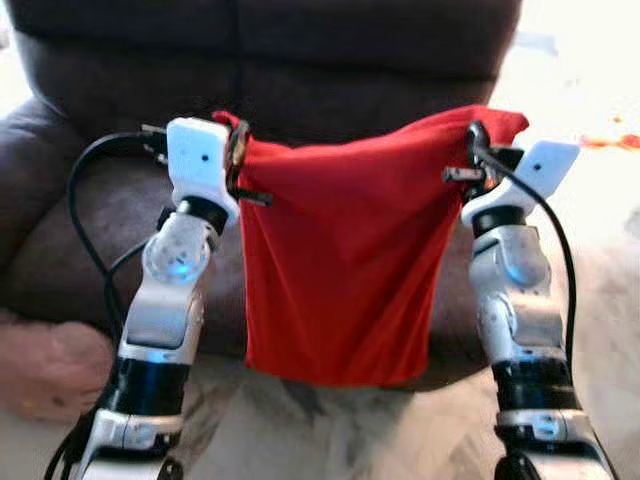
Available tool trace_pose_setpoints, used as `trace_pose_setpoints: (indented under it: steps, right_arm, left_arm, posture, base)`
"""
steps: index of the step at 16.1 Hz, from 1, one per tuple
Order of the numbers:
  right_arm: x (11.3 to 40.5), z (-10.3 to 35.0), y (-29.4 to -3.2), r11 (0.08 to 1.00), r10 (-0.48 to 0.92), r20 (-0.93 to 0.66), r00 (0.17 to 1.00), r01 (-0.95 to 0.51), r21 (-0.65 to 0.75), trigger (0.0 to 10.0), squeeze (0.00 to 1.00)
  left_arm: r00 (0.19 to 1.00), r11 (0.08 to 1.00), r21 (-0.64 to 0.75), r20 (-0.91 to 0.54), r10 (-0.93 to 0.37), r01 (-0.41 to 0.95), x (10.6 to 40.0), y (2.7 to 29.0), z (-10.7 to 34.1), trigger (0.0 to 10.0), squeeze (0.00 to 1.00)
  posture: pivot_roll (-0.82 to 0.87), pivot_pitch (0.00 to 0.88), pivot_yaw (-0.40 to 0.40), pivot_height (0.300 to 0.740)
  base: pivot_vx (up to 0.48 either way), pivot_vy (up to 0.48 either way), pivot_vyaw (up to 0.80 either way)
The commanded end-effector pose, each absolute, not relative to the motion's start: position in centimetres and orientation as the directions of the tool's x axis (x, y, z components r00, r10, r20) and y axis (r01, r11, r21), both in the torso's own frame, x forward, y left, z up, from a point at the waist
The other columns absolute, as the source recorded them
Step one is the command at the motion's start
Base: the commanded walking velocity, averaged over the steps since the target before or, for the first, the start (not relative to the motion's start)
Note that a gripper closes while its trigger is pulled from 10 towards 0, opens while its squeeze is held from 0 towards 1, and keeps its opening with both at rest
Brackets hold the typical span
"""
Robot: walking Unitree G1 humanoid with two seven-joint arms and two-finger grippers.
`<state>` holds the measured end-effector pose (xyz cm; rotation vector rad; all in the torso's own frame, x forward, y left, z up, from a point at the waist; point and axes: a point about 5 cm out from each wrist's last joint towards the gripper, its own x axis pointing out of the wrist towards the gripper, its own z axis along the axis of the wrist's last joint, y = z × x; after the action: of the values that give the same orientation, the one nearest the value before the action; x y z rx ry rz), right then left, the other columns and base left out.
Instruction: Move the pillow to the sofa from floor
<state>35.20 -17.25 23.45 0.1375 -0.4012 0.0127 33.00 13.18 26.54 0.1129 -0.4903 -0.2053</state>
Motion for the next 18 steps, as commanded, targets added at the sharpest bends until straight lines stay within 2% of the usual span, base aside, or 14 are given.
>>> trace_pose_setpoints:
  steps: [1, 4, 11, 13, 18]
  right_arm:
    - [35.1, 25.5, -17.1, 0.990, -0.017, 0.468, 0.884, -0.052, 0.134, 10.0, 0.00]
    - [35.1, 25.4, -17.2, 0.989, -0.022, 0.462, 0.887, -0.047, 0.138, 10.0, 0.00]
    - [35.1, 25.2, -16.9, 0.988, -0.022, 0.459, 0.888, -0.051, 0.146, 10.0, 0.00]
    - [35.2, 25.3, -16.8, 0.987, -0.018, 0.462, 0.887, -0.059, 0.151, 10.0, 0.00]
    - [35.1, 26.0, -16.5, 0.988, -0.007, 0.489, 0.873, -0.070, 0.139, 10.0, 0.00]
  left_arm:
    - [0.813, 0.973, 0.176, 0.537, -0.224, 0.152, 32.3, 13.2, 28.8, 10.0, 0.00]
    - [0.805, 0.971, 0.180, 0.546, -0.233, 0.159, 32.3, 13.1, 29.2, 10.0, 0.00]
    - [0.804, 0.969, 0.185, 0.544, -0.242, 0.166, 32.2, 13.1, 29.3, 10.0, 0.00]
    - [0.800, 0.968, 0.185, 0.548, -0.244, 0.169, 32.2, 13.1, 29.5, 10.0, 0.00]
    - [0.784, 0.976, 0.159, 0.584, -0.213, 0.147, 32.2, 13.8, 30.9, 10.0, 0.00]
  posture:
    - [0.07, 0.101, -0.039, 0.740]
    - [0.07, 0.101, -0.038, 0.740]
    - [0.08, 0.105, -0.037, 0.740]
    - [0.08, 0.104, -0.036, 0.740]
    - [0.08, 0.103, -0.038, 0.740]
  base:
    - [0.285, 0.000, 0.00]
    - [0.287, 0.000, -0.75]
    - [0.295, 0.000, 0.00]
    - [0.300, 0.000, -0.65]
    - [0.300, 0.000, 0.00]
